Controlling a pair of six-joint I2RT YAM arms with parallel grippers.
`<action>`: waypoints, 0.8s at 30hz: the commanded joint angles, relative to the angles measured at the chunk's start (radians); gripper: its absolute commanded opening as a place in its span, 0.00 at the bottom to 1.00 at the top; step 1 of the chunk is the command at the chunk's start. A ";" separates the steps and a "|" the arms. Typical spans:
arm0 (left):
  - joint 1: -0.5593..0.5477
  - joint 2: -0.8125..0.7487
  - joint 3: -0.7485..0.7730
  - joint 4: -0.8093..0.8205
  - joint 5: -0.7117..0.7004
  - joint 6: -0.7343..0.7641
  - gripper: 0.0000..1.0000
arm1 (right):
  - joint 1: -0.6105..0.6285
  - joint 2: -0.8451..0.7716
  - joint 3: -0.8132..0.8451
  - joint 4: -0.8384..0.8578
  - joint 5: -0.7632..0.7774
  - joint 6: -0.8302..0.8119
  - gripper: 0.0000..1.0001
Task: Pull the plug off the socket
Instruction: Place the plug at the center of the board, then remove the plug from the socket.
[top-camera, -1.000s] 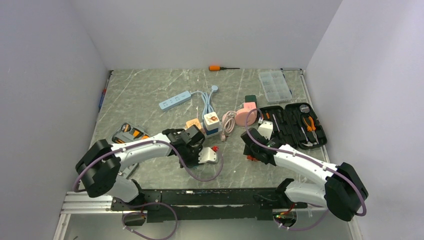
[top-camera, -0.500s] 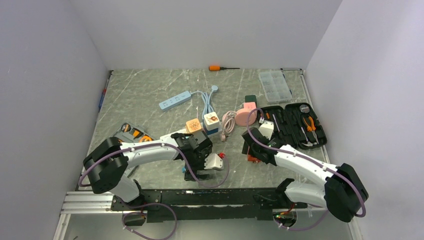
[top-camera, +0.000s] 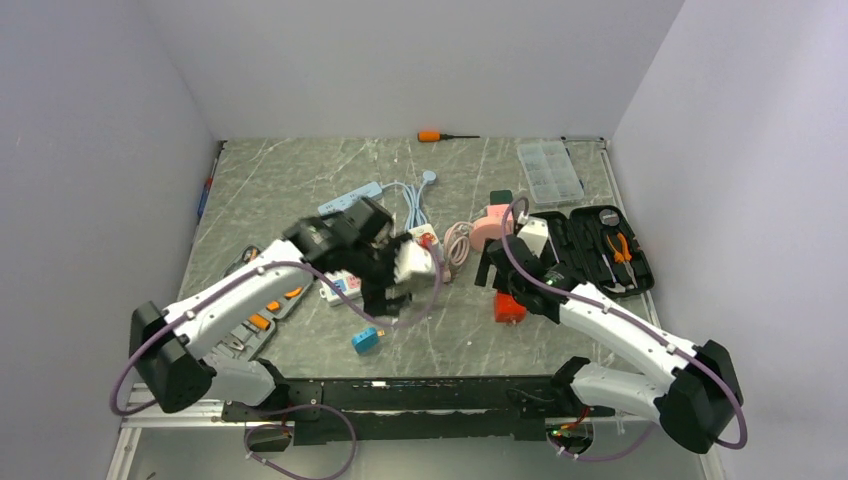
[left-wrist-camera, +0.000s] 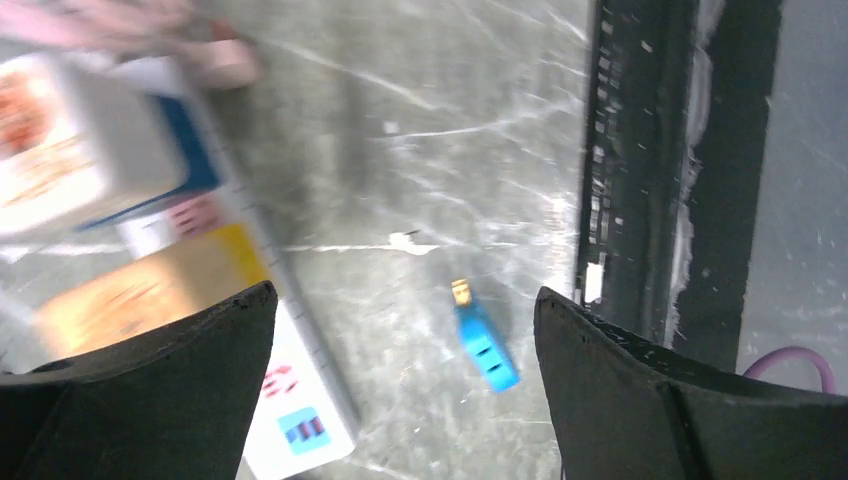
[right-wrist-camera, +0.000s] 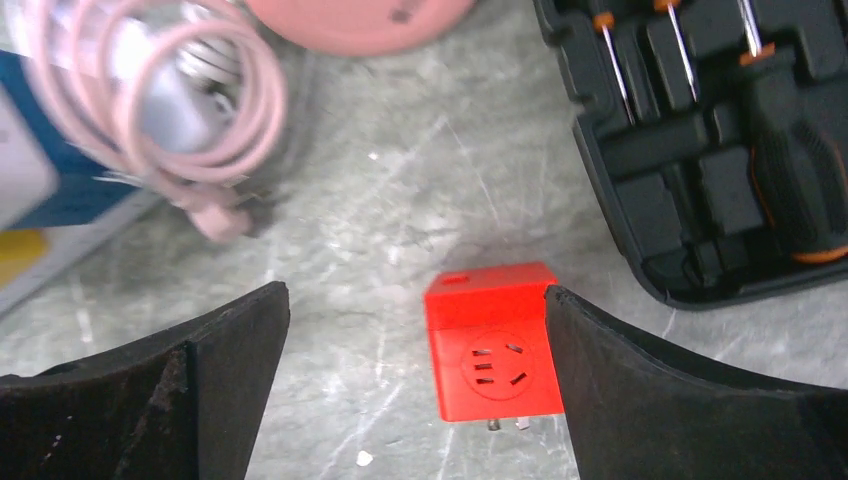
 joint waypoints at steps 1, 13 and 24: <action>0.227 -0.076 0.119 -0.108 0.143 0.049 0.99 | 0.032 -0.056 0.102 0.019 0.033 -0.074 1.00; 0.567 -0.208 -0.177 0.104 0.010 0.013 0.99 | 0.437 0.138 0.244 0.253 0.147 -0.250 1.00; 0.782 -0.165 -0.230 0.094 0.122 0.050 0.99 | 0.485 0.419 0.215 0.767 0.077 -0.497 1.00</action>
